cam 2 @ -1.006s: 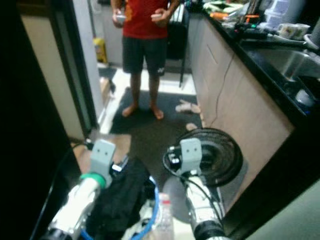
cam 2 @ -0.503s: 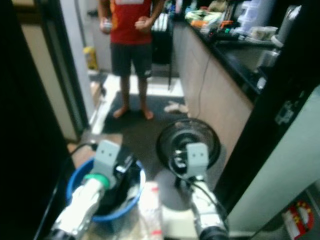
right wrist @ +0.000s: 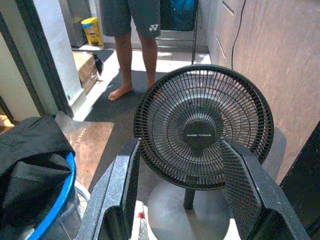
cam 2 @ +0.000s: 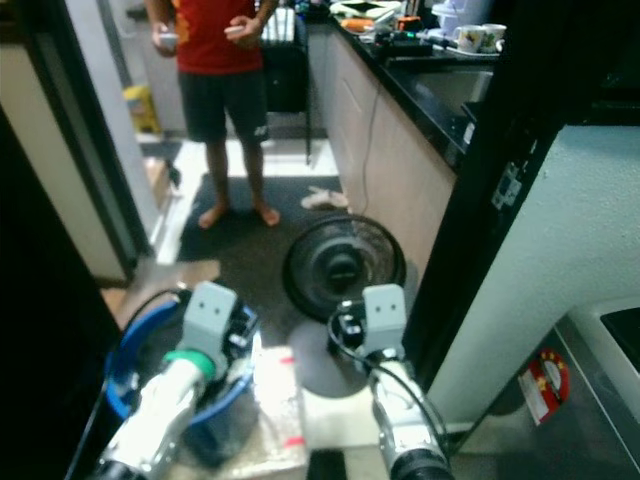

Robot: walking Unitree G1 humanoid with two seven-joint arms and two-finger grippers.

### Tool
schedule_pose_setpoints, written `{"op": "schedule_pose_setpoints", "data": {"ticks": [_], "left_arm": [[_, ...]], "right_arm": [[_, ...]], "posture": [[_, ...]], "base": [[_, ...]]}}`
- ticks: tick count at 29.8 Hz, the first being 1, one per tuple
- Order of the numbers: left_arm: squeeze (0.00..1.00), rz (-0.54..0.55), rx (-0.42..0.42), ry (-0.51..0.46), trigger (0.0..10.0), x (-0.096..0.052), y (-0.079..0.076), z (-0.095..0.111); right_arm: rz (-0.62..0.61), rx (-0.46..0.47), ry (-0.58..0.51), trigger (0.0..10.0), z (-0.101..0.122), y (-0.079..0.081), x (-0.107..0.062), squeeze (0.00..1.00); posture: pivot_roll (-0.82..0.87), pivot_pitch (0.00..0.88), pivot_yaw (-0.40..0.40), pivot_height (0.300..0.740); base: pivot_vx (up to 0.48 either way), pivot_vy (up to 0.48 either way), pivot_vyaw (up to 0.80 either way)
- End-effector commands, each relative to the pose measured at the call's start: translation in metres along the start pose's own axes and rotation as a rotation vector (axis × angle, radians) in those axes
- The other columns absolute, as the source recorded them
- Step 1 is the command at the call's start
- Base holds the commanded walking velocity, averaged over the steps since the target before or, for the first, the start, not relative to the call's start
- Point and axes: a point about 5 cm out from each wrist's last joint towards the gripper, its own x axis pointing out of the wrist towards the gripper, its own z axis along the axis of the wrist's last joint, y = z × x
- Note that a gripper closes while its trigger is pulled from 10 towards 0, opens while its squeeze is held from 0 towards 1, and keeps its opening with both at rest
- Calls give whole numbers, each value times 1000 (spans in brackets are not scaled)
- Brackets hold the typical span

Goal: Clothes washing

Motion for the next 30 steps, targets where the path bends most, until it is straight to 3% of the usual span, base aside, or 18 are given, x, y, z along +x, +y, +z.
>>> {"op": "schedule_pose_setpoints", "data": {"ticks": [1, 17, 30], "left_arm": [[0, 9, 7, 18, 10000, -2, 1, -4], [0, 31, 31, 55, 10000, -5, 7, -13], [0, 28, 30, 58, 10000, -4, 5, -13]], "right_arm": [[4, 2, 21, 10000, -4, 1, -2, 0], [20, -12, 48, 10000, -11, 3, -5, 0], [22, -15, 55, 10000, -11, 3, -5, 0]], "posture": [[3, 21, 21, 740], [4, 22, 22, 740], [4, 22, 20, 740]], "base": [[0, 0, 0], [0, 0, 0], [0, 0, 783]]}}
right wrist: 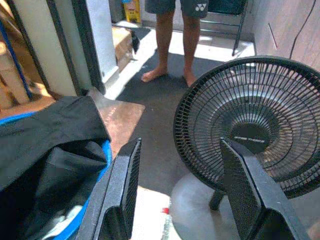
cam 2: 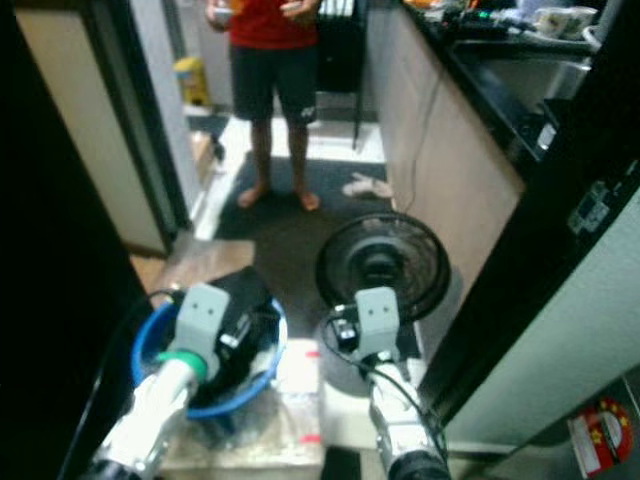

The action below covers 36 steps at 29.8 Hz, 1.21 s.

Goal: Clothes washing

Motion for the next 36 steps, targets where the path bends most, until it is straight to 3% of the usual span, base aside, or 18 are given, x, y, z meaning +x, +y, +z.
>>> {"op": "schedule_pose_setpoints", "data": {"ticks": [1, 9, 26, 33, 35, 36], "left_arm": [[0, 16, 5, 46, 10000, -5, 5, -12], [0, 13, 6, 46, 10000, -4, 5, -12], [0, -28, 10, 85, 10000, -3, 0, -19], [0, -34, 58, 158, 10000, -6, 3, -35], [0, -35, 109, 166, 10000, -4, 9, -34], [0, -35, 109, 166, 10000, -4, 9, -34]], "right_arm": [[18, 9, 17, 10000, -3, 6, -1, 0], [17, 9, 13, 10000, -3, 5, 0, 0], [10, 43, 41, 10000, -11, 4, -5, 0], [25, 41, 70, 10000, -20, 10, -11, 0], [42, 37, 47, 10000, -15, 16, -8, 0], [42, 37, 47, 10000, -15, 16, -8, 0]], "posture": [[4, 21, 20, 740], [1, 17, 21, 740], [-5, 18, 23, 740], [-9, 73, 26, 740], [2, 154, 23, 740], [2, 154, 23, 740]], "base": [[0, 0, 781], [0, 0, 780], [0, 0, 0], [0, 0, 0], [0, 0, 0], [0, 0, 0]]}}
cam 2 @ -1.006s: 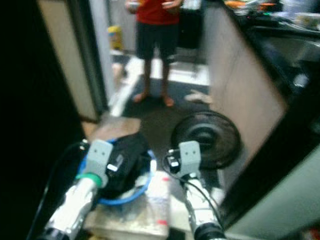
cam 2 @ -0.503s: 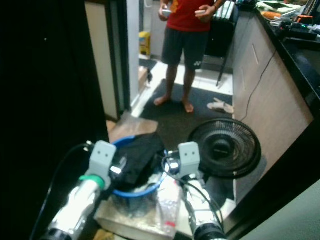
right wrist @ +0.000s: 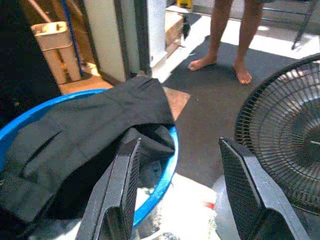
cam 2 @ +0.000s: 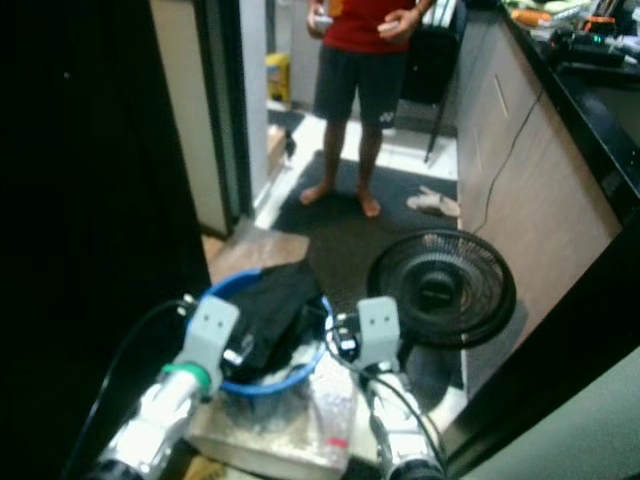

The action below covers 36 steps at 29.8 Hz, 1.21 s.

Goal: Clothes washing

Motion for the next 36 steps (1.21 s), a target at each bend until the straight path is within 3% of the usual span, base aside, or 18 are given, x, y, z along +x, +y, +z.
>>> {"op": "schedule_pose_setpoints", "data": {"ticks": [1, 4, 6, 7, 10, 17, 18, 23, 25, 26, 28, 29, 34, 36], "left_arm": [[0, -5, 21, 25, 10000, -2, -2, -7], [0, -11, 43, 27, 10000, 0, 0, -5], [0, -24, 81, 28, 10000, 2, 1, -3], [0, -52, 111, 31, 10000, 7, 0, 2], [0, -98, 141, 43, 10000, 15, -4, 10], [0, -148, 154, 60, 10000, 25, -13, 19], [0, -119, 147, 62, 10000, 32, -10, 28], [0, -37, 132, 55, 10000, 37, 9, 37], [0, -37, 132, 55, 10000, 37, 9, 37], [0, 1, 122, 55, 10000, 35, 21, 36], [0, 1, 122, 55, 10000, 35, 21, 36], [0, 41, 109, 59, 10000, 30, 34, 30], [0, 47, 108, 68, 10000, 26, 39, 25], [0, 7, 133, 128, 10000, 22, 38, 14]], "right_arm": [[11, -1, 17, 10000, -5, 5, -3, 0], [20, -3, 7, 10000, -2, 8, 0, 0], [30, -5, 1, 10000, 0, 11, 2, 0], [46, -12, -4, 10000, 5, 15, 7, 0], [70, -34, -9, 10000, 12, 20, 16, 0], [51, -61, -13, 10000, 19, 11, 21, 0], [26, -76, -19, 10000, 24, 2, 24, 0], [13, -97, -35, 10000, 33, -4, 30, 0], [13, -97, -35, 10000, 33, -4, 30, 0], [31, -106, -41, 10000, 39, -1, 35, 0], [31, -106, -41, 10000, 39, -1, 35, 0], [72, -113, -37, 10000, 47, 7, 43, 0], [105, -118, -22, 10000, 50, 15, 49, 0], [118, -127, -6, 10000, 53, 21, 53, 0]], "posture": [[2, 154, 23, 740], [3, 164, 23, 740], [11, 208, 22, 740], [26, 282, 24, 740], [31, 317, 27, 740], [31, 353, 26, 740], [28, 365, 27, 740], [39, 381, 35, 740], [39, 381, 35, 740], [58, 402, 30, 740], [58, 402, 30, 740], [78, 415, 17, 740], [100, 424, 6, 740], [108, 427, -1, 740]], "base": [[0, 0, 0], [0, 0, 0], [0, 0, 0], [0, 0, 0], [0, 0, 0], [0, 0, 0], [0, 0, 0], [0, 0, 0], [0, 0, 0], [0, 0, 0], [0, 0, 0], [0, 0, 0], [0, 0, 0], [0, 0, 0]]}}
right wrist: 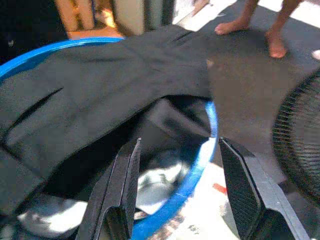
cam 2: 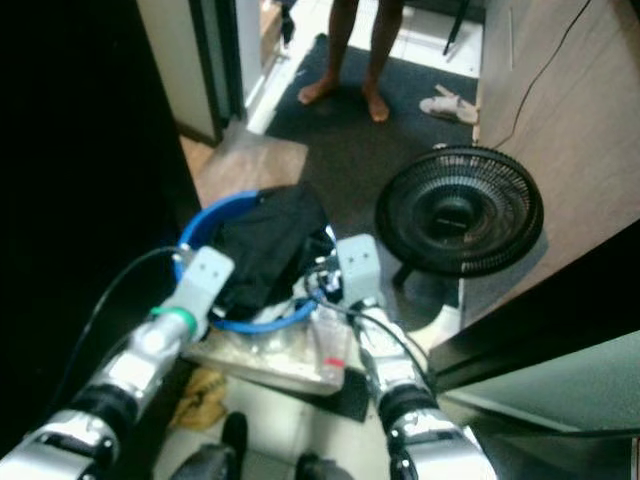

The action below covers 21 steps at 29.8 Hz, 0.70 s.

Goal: Clothes washing

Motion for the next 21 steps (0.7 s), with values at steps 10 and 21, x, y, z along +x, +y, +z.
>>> {"op": "schedule_pose_setpoints", "data": {"ticks": [10, 21], "left_arm": [[0, -100, -186, 177, 10000, 4, -15, -15], [0, -62, -140, 4, 10000, 26, -5, 59]], "right_arm": [[-4, -10, 50, 10000, -6, -6, -1, 0], [-73, -38, 82, 10000, -21, -31, -16, 0]], "posture": [[72, 409, -29, 740], [-11, 386, 4, 740]], "base": [[0, 0, 0], [0, 0, 0]]}}
